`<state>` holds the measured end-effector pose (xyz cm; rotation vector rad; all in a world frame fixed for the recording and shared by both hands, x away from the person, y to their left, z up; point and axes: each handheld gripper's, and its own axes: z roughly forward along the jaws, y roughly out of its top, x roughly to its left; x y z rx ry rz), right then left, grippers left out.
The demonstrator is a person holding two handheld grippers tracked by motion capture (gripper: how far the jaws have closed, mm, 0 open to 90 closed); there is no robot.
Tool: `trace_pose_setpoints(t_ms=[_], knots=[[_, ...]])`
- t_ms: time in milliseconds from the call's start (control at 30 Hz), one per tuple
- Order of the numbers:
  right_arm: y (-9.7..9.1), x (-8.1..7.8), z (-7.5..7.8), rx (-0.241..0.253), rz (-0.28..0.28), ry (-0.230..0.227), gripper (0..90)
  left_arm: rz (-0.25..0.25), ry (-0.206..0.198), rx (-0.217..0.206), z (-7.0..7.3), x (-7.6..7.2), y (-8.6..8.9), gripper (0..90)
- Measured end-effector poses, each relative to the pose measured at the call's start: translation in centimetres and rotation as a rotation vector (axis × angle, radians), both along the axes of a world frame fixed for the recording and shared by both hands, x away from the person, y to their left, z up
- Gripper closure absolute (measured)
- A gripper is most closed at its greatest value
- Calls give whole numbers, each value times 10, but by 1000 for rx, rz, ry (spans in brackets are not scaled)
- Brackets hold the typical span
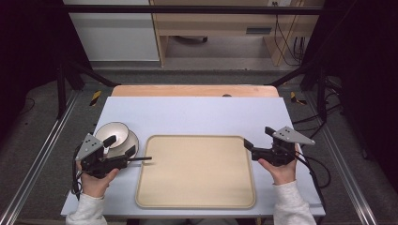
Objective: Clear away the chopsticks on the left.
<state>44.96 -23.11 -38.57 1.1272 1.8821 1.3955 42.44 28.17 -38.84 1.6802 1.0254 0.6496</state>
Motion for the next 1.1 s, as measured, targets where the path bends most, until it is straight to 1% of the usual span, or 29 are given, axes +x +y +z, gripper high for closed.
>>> trace_pose_setpoints(t_ms=[67, 100, 167, 233, 267, 300, 500, 600, 633, 733, 833, 1000, 1033, 1067, 1100], knots=[[0, 0, 0, -3, 0, -2, 72, 0, -2, -2, 1, -1, 2, 154], [0, -1, 0, -6, 6, -9, 72, 1, -6, -6, 2, -3, 6, 154], [1, -1, 0, -2, 7, -7, 73, -4, -4, -3, 2, -4, 8, 151], [1, -1, 0, -3, 11, -3, 74, -9, 4, 10, 1, -7, 11, 147], [2, -1, 0, -1, 9, -4, 74, -12, 8, 24, 1, -9, 12, 143], [2, -2, 2, -9, 9, -4, 73, -12, 11, 32, 0, -10, 14, 137], [5, -4, 5, -17, 15, -15, 72, -9, 35, 24, -3, -17, 24, 132], [8, -5, 6, -19, 22, -15, 74, -17, 48, 42, -6, -26, 30, 131], [8, -5, 6, -19, 22, -15, 74, -17, 48, 42, -6, -26, 30, 131], [10, -5, 5, -24, 30, -5, 75, -23, 53, 52, -7, -33, 37, 135], [10, -5, 6, -20, 30, -3, 76, -20, 61, 55, -9, -36, 41, 136], [11, -5, 6, -22, 34, -1, 78, -21, 85, 86, -17, -40, 48, 150], [12, -5, 5, -22, 33, 2, 78, -21, 94, 83, -19, -39, 50, 149], [13, -4, 4, -25, 35, 7, 78, -24, 98, 90, -19, -39, 51, 154], [14, -4, 4, -26, 35, 8, 79, -21, 106, 111, -22, -39, 51, 155]])
